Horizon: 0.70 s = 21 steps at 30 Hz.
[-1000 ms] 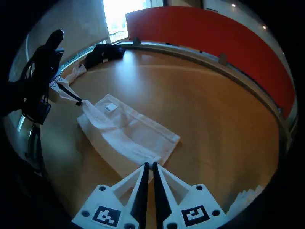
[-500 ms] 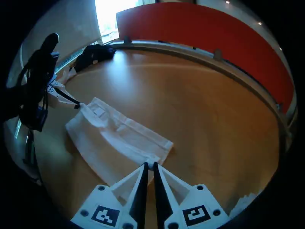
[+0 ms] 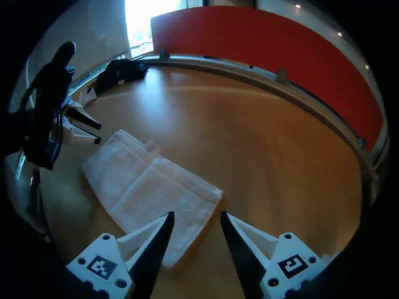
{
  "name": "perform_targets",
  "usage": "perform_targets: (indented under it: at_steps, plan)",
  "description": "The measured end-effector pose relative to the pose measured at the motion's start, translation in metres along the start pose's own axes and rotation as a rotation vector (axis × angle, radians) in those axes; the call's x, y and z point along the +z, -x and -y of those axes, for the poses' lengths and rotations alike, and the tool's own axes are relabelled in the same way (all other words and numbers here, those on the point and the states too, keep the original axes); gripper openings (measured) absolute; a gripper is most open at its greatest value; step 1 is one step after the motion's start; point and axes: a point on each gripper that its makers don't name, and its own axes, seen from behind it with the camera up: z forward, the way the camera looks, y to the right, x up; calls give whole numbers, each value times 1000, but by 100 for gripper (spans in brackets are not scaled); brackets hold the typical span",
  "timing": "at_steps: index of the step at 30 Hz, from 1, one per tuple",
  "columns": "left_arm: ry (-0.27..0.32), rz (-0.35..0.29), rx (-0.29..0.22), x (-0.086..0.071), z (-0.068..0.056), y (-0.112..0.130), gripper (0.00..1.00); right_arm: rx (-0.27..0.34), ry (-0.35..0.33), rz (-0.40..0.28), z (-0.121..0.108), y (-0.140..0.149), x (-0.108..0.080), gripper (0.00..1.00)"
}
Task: Fold towel
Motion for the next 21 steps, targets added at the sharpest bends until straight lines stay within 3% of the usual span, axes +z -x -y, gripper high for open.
perform_targets:
  at_steps: [3, 12, 21]
  plan:
    - [-1, -3, -8, -3, 1, 1, 90, 0, -1, 3, 2, 3, -1, 71]
    - [-1, -8, -30, -13, 0, 11, 91, 7, -8, 0, 11, 12, -9, 71]
    - [-8, -8, -82, -27, -5, 40, 91, 16, -15, 10, 21, 33, -18, 71]
